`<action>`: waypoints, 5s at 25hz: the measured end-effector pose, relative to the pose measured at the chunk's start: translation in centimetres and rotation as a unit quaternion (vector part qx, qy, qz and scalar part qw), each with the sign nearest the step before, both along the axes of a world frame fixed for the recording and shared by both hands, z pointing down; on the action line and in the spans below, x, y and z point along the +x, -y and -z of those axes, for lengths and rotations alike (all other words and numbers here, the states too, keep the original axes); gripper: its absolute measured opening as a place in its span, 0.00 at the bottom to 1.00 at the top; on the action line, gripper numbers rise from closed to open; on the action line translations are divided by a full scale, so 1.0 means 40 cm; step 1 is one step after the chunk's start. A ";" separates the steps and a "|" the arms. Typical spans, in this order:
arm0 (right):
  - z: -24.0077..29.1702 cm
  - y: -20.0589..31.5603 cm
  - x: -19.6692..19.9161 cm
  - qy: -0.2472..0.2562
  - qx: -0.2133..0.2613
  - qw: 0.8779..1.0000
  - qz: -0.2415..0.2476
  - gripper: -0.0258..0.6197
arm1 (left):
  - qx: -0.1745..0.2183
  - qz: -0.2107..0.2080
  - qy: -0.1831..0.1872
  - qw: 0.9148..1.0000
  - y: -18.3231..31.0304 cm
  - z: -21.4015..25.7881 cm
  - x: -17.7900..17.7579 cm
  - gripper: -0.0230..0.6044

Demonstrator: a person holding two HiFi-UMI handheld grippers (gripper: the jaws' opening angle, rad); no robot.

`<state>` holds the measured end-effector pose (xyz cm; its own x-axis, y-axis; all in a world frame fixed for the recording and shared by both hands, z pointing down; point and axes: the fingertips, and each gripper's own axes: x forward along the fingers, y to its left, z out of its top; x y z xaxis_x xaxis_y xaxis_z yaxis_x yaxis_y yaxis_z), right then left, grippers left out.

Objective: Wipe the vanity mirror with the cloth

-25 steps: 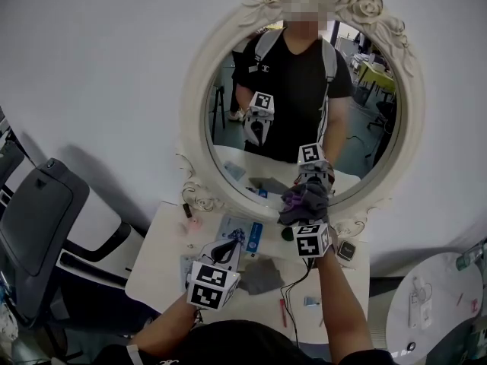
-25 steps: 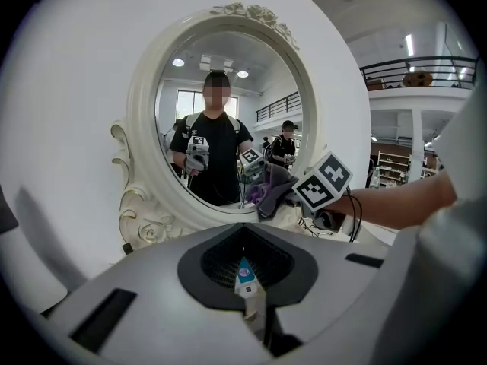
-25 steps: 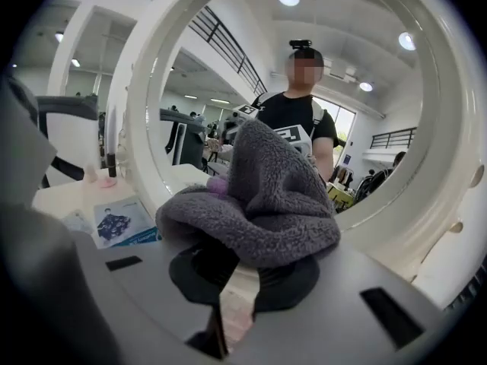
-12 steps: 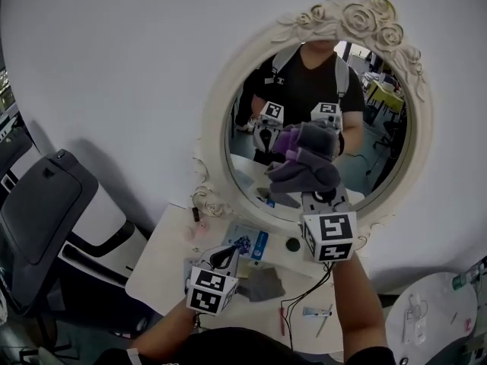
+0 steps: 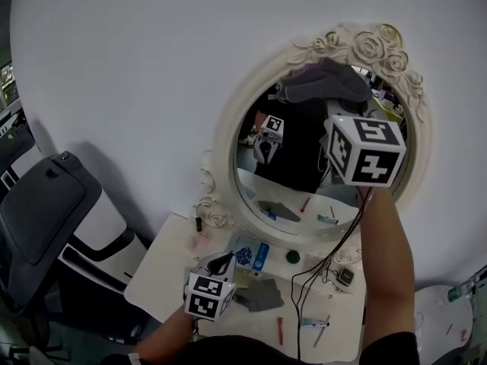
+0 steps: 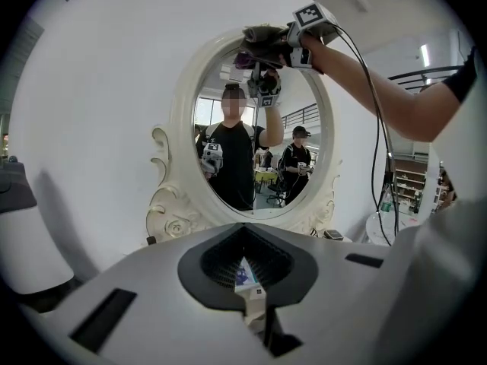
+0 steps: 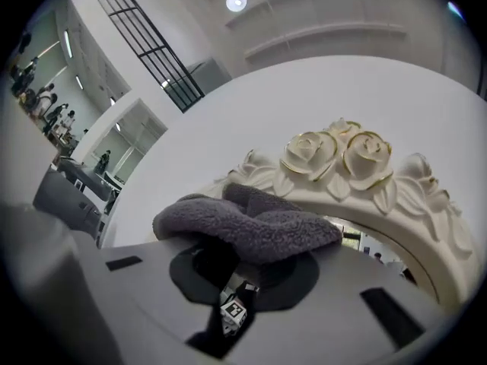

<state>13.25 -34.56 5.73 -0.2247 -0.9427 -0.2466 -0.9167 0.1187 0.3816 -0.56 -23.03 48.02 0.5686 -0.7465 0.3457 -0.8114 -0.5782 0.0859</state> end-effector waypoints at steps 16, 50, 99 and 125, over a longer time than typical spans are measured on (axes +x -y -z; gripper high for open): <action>-0.052 0.047 -0.001 -0.005 -0.015 1.000 -0.008 0.11 | -0.026 -0.010 0.008 1.000 0.042 -0.045 0.011 0.05; -0.736 0.048 0.042 0.106 -0.129 0.985 -0.043 0.11 | -0.040 0.006 0.016 0.999 0.048 -0.070 -0.045 0.05; -0.163 0.049 -0.169 0.052 -0.015 0.996 0.073 0.11 | -0.016 0.008 0.034 0.999 -0.032 -0.041 -0.031 0.05; -0.603 0.164 -0.290 0.050 -0.171 0.980 0.094 0.11 | -0.045 0.018 0.034 0.998 0.009 -0.096 -0.060 0.05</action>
<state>1.67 -41.13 29.85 -0.3924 -0.9186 0.0468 -0.8974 0.3935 0.1997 -2.95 -23.40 51.85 0.5147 -0.7302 0.4493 -0.8375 -0.5405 0.0809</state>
